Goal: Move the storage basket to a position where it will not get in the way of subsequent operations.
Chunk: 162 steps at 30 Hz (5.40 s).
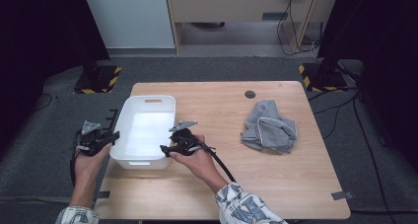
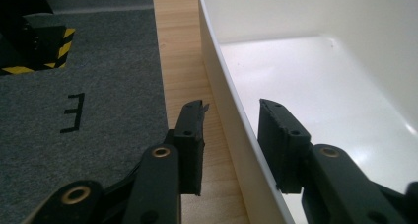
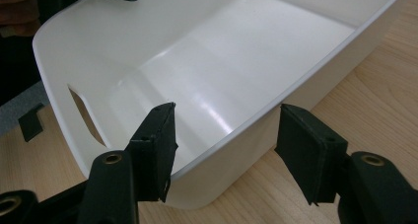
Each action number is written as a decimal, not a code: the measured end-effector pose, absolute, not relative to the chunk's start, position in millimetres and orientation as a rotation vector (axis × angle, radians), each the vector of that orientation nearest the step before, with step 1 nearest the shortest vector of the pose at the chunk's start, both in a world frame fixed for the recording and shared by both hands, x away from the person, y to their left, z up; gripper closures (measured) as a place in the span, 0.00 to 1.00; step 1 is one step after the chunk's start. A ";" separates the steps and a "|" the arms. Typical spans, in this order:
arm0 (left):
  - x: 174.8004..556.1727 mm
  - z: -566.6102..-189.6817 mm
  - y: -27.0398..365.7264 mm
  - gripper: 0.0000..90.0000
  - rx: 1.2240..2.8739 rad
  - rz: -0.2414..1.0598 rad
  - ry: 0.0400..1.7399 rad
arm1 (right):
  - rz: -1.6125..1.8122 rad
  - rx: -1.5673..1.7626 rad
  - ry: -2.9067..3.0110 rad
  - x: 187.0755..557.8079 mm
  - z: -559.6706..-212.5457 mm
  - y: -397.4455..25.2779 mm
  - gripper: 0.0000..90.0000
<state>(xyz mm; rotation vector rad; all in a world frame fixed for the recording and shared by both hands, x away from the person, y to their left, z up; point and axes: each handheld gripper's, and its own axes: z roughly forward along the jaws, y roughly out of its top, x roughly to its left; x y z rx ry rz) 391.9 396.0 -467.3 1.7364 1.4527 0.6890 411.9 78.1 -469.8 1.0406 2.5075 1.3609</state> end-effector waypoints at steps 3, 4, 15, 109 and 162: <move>390.2 -461.3 393.1 0.60 1.730 0.695 1.431 | 1.378 1.027 2.509 411.9 -469.5 75.5 0.46; 389.8 -459.0 391.1 0.59 1.736 0.704 1.425 | 1.382 1.022 2.514 411.9 -469.4 74.8 0.46; 380.9 -433.7 365.3 0.50 1.751 0.733 1.330 | 1.428 0.936 2.510 403.7 -461.3 58.7 0.43; 360.6 -486.3 132.0 0.17 2.086 0.409 0.901 | 0.978 1.305 2.078 419.6 -494.7 -221.4 0.26; 347.6 -494.7 119.4 0.17 2.114 0.373 0.872 | 1.036 1.300 1.938 415.1 -494.4 -227.3 0.16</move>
